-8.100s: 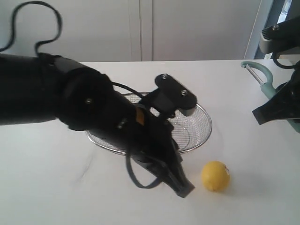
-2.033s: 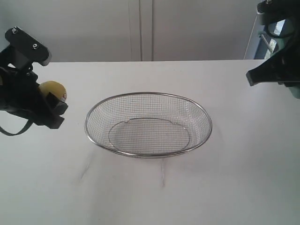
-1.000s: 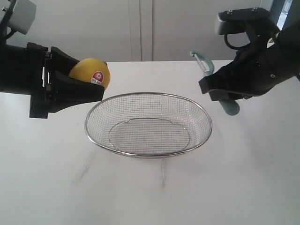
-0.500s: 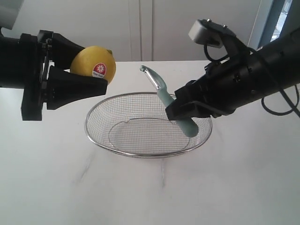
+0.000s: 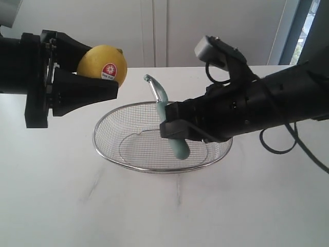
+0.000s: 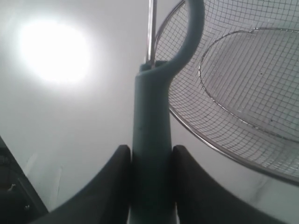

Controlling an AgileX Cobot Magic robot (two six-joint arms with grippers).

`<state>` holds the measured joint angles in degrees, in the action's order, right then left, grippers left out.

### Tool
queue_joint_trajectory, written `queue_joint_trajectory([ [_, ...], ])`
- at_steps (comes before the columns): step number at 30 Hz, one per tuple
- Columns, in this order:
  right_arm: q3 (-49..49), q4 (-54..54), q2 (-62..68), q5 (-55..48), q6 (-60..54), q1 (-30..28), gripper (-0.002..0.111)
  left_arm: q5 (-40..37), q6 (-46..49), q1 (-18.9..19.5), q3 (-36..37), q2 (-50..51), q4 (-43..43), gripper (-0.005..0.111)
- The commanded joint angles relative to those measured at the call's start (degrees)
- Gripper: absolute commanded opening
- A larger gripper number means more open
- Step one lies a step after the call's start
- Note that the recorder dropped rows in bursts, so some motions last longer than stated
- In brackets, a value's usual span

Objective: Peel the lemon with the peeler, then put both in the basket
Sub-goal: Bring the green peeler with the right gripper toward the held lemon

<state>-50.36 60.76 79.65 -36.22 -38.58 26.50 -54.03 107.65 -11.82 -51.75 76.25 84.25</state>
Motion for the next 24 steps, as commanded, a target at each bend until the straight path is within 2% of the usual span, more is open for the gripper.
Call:
queue_joint_trajectory([
  [1,0.5,1.3,-0.1,8.6,2.9,5.4,0.0,-0.6,0.4,0.2,-0.3,-0.3,0.7,0.0],
  [8,0.5,1.3,-0.1,11.6,7.7,8.9,0.0,0.5,0.4,0.2,-0.3,-0.3,0.7,0.0],
  [15,0.5,1.6,-0.1,11.7,10.9,9.1,0.0,0.5,0.4,0.2,-0.3,-0.3,0.7,0.0],
  [24,0.5,3.8,-0.1,5.9,12.1,9.7,0.0,1.8,0.4,0.2,-0.3,-0.3,0.7,0.0],
])
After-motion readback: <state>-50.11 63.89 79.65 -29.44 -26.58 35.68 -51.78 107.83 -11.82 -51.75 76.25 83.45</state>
